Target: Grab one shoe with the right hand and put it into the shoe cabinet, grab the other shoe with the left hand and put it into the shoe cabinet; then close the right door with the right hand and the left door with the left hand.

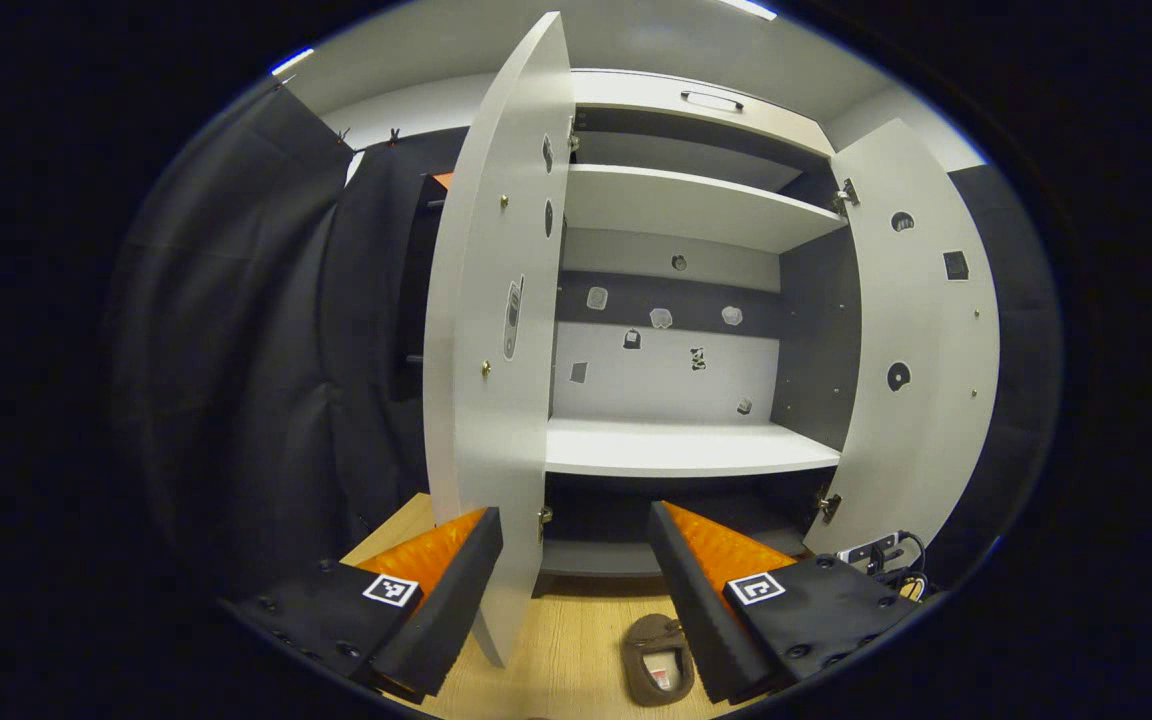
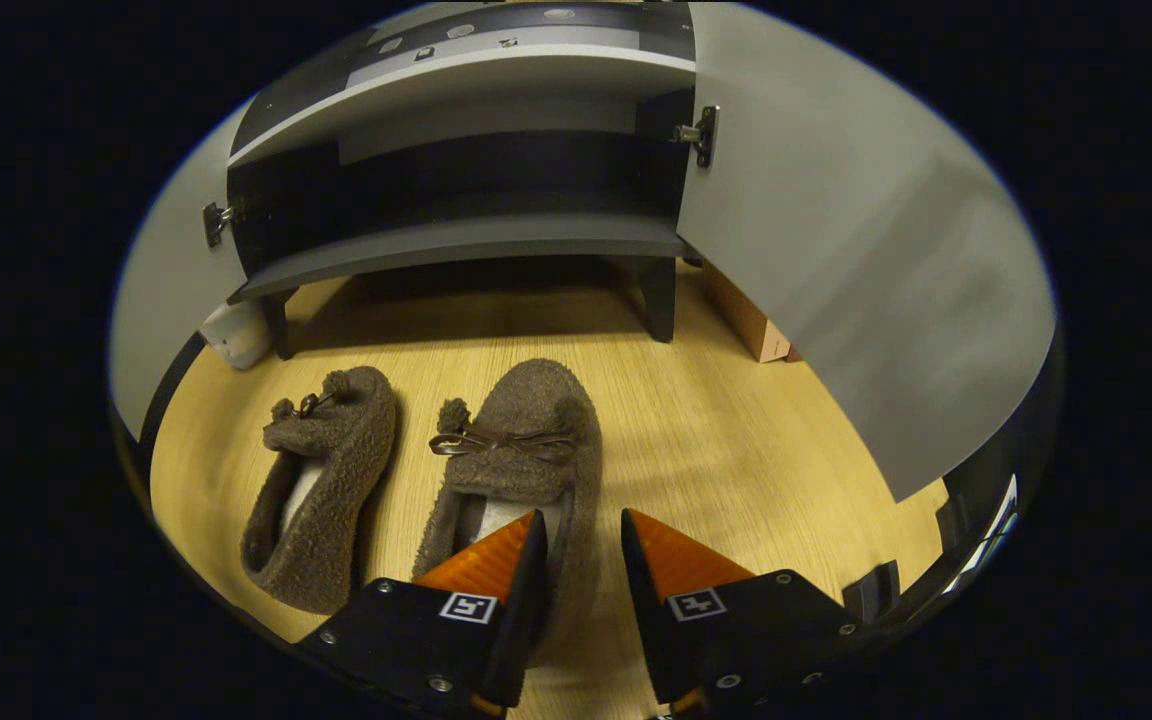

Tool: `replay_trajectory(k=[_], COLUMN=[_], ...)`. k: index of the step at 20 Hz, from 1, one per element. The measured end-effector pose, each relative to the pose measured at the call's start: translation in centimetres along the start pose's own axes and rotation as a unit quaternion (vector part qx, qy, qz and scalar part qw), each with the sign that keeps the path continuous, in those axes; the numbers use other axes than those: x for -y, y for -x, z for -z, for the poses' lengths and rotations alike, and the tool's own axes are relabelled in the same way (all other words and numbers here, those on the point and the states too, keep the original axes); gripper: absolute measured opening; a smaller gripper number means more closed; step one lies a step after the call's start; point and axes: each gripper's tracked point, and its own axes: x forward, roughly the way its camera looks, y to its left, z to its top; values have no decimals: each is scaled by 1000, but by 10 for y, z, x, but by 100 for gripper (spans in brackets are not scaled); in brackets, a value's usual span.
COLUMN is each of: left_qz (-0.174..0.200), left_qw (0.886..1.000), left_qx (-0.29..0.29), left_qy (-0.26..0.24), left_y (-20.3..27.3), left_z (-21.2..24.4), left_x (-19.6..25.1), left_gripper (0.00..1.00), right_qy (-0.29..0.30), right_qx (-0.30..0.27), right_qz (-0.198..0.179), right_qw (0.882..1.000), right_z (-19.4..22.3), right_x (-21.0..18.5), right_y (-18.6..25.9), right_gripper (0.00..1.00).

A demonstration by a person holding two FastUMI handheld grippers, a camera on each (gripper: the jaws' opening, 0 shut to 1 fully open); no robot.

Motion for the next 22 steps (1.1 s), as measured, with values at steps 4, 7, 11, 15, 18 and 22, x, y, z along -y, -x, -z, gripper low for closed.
replay_trajectory(k=[4,7,11,15,18,22], left_qz=[-2,0,6,16,22,27], left_qw=[1000,1000,1000,1000,999,999], left_qx=[-2,3,12,19,24,32], left_qy=[3,-1,-1,-1,-3,-3], left_y=[2,4,6,8,9,12], left_z=[2,-1,-6,-8,-9,-12], left_x=[-1,-1,5,15,20,22], left_gripper=[97,97,97,97,97,97], right_qy=[-5,-25,-29,-27,-14,-29], right_qx=[-5,-3,10,37,52,82], right_qz=[8,4,-3,-12,-25,-49], right_qw=[1000,1000,1000,999,998,995], right_z=[0,-8,-25,-66,-100,-155], right_x=[-2,-1,-6,-14,-23,-35], right_y=[-9,-2,23,59,84,115], right_gripper=[23,2,2,1,1,1])
